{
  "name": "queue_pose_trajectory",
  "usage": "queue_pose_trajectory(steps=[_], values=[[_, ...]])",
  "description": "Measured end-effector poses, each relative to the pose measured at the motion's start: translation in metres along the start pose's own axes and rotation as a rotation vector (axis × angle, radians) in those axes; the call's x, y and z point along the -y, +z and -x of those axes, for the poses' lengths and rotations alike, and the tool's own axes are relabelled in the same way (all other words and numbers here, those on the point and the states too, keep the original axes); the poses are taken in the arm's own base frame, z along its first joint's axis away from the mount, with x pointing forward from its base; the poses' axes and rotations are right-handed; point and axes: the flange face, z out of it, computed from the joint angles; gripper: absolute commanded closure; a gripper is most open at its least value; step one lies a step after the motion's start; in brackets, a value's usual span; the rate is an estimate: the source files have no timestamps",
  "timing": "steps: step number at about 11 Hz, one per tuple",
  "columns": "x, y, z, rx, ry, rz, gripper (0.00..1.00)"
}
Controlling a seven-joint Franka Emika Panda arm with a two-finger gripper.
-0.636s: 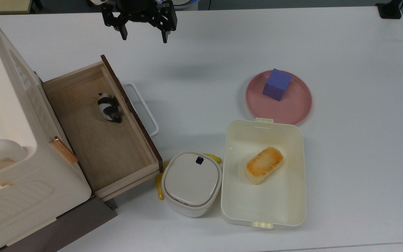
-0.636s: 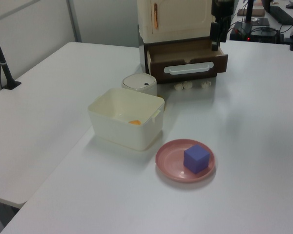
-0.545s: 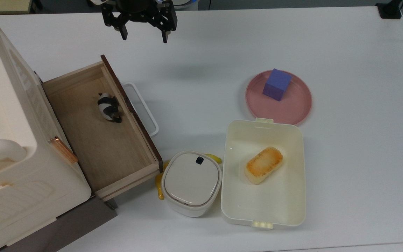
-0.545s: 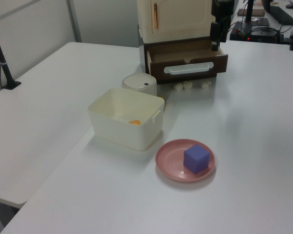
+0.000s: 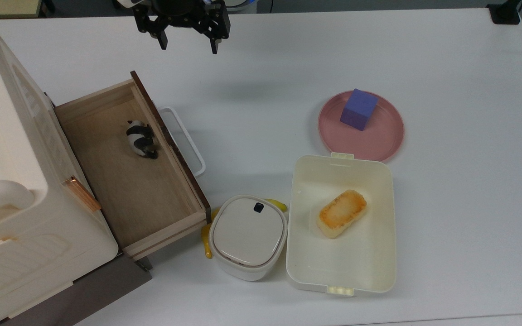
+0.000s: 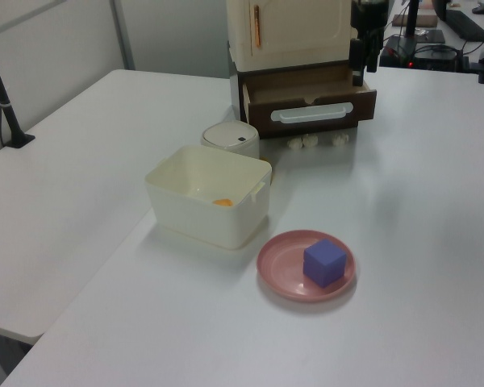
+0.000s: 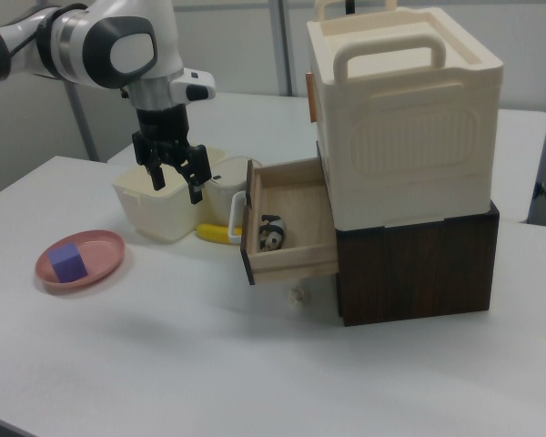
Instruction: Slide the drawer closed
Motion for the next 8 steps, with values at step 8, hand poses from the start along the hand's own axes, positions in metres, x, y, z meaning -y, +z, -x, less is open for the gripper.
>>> queue_pose_trajectory(steps=[8], values=[[0.033, 0.083, -0.026, 0.112, 0.479, 0.021, 0.77]])
